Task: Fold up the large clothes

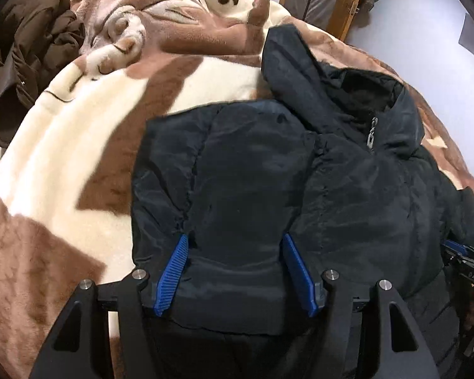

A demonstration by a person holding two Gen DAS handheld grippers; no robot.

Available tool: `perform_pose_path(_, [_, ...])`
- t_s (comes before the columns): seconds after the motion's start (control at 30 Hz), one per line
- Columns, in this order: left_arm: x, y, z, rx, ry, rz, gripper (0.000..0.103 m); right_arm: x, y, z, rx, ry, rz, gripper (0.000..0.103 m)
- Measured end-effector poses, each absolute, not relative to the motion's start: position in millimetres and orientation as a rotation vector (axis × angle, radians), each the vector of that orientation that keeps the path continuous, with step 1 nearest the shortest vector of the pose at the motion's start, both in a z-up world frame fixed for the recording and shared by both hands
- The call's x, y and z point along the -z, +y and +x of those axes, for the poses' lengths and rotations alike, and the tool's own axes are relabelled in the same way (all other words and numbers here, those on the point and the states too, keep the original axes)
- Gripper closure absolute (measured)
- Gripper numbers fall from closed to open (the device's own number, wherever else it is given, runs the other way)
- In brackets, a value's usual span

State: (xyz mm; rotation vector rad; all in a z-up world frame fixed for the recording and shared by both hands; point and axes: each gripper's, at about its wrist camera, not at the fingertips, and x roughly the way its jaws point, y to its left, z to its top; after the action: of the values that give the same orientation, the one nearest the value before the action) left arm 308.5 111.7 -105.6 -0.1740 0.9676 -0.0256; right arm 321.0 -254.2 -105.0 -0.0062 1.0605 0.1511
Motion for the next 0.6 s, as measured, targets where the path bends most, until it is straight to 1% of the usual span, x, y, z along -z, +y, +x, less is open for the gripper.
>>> perform_pose_path(0.13, [97.0, 105.3, 304.8, 0.001, 0.981, -0.153, 0.039, 93.2, -254.1, 316.1, -0.138, 1.067, -0.023, 0.056])
perform_pose_path(0.23, [79.9, 100.3, 284.7, 0.023, 0.969, -0.171, 0.039, 73.2, -257.5, 294.7, -0.134, 1.029, -0.012, 0.056])
perform_pose_path(0.4, [47.1, 81.2, 219.2, 0.047, 0.936, -0.166, 0.039, 43.8, -273.3, 226.4, -0.13, 0.964, 0.027, 0.056])
perform_pose_path(0.43, [42.6, 76.5, 207.9, 0.05, 0.934, -0.165, 0.039, 37.4, -274.6, 210.3, -0.13, 0.953, 0.037, 0.054])
perform_pose_path(0.6, [24.7, 54.0, 144.3, 0.083, 0.929, -0.177, 0.039, 18.4, -277.4, 149.2, -0.128, 0.92, 0.051, 0.054])
